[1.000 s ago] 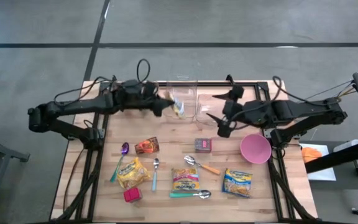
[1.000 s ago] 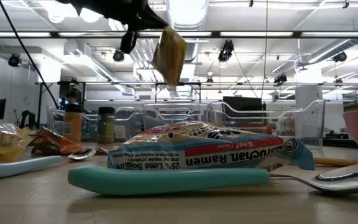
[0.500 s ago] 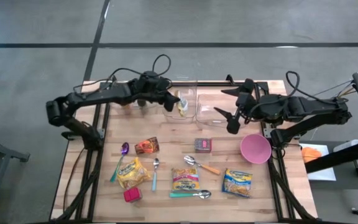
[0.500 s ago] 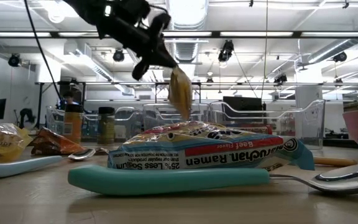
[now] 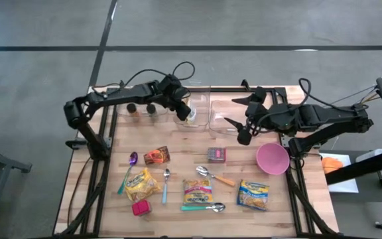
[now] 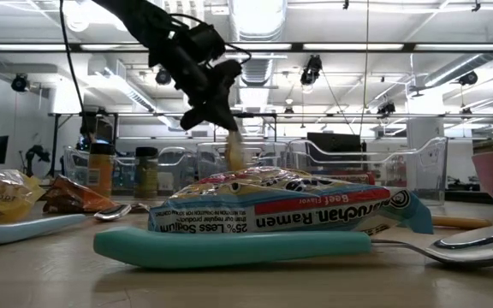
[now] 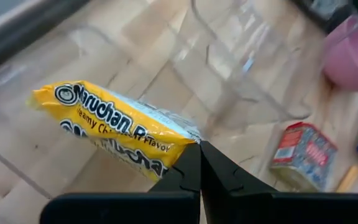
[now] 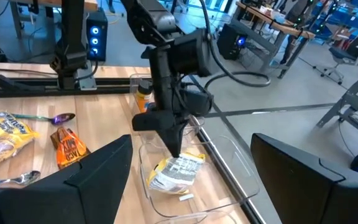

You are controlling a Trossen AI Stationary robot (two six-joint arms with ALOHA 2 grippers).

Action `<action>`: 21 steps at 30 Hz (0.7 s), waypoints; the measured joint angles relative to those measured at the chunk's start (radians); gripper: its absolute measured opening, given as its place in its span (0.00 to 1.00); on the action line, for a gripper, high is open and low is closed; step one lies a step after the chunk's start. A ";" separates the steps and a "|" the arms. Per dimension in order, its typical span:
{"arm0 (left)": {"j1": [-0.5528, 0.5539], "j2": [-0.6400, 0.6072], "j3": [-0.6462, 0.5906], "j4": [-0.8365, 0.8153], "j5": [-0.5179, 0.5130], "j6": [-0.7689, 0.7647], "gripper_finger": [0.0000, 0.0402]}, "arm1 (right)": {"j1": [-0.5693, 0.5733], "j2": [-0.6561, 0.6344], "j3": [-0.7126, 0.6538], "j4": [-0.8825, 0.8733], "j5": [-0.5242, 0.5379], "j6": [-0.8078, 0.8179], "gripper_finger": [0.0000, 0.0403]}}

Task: Pick & Place Food Item
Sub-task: Put the top yellow noodle pack into the middle transparent bin

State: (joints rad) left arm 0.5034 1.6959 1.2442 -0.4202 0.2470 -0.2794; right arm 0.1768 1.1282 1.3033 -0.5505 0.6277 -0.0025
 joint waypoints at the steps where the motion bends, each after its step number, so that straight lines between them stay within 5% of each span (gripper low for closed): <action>1: 0.001 0.003 -0.004 -0.004 0.000 0.000 0.00 | 0.000 0.000 0.000 0.000 0.000 0.000 0.81; 21: 0.000 0.008 -0.007 -0.177 -0.072 0.045 0.00 | 0.000 -0.001 0.000 -0.002 -0.002 0.001 0.81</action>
State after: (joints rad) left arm 0.5037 1.7035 1.2373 -0.5968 0.1753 -0.2348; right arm 0.1768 1.1271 1.3033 -0.5526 0.6262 -0.0013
